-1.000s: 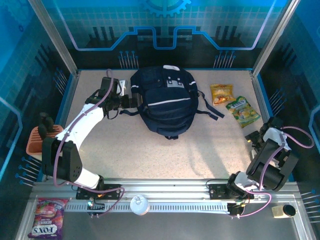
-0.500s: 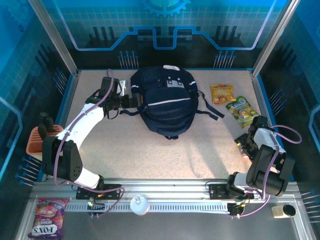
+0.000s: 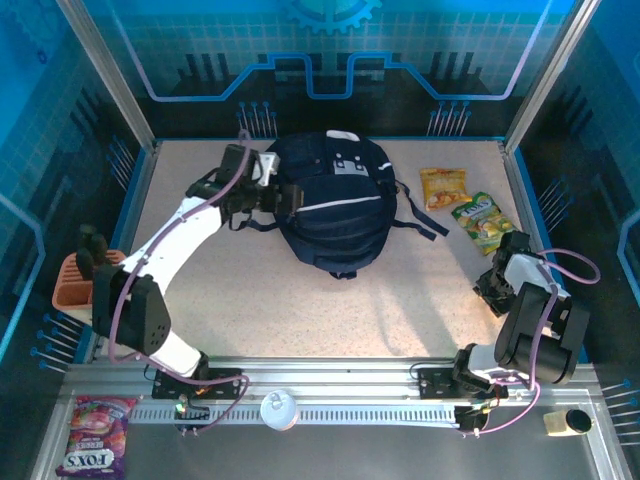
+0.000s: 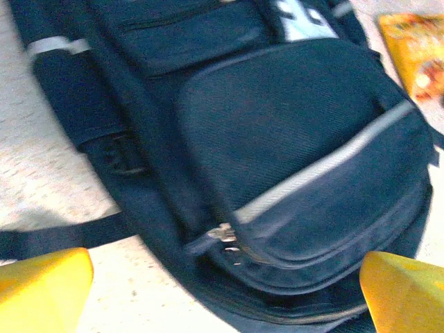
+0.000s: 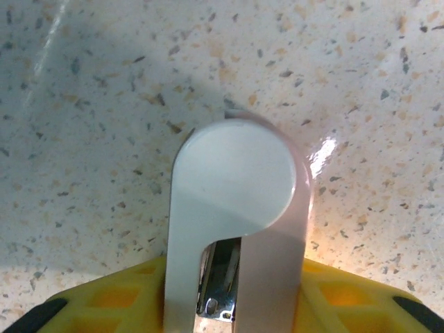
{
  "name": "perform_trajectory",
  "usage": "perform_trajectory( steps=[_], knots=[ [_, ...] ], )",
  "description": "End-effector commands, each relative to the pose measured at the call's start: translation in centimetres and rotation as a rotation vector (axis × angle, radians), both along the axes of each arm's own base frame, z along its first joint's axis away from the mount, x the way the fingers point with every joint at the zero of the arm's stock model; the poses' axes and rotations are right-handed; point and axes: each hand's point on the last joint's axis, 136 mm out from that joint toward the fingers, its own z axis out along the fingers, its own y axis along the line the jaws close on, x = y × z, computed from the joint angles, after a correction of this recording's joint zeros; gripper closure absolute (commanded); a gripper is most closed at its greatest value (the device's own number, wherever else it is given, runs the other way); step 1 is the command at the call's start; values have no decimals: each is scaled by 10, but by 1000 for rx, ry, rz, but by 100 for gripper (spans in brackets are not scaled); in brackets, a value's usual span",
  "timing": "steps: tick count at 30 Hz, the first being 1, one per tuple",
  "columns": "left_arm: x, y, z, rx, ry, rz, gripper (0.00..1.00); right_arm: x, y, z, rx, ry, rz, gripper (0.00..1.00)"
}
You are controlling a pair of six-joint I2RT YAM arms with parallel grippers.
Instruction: Pack the student bag
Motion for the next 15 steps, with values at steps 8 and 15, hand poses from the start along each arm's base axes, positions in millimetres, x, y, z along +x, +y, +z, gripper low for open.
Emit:
perform_trajectory(
  steps=[8, 15],
  knots=[
    [-20, -97, -23, 276, -34, -458, 4, 54, 46, 55, -28, -125, 248, 59],
    [-19, -128, -51, 417, -2, -658, 15, 89, 88, 74, 31, -216, 378, 59]
  ],
)
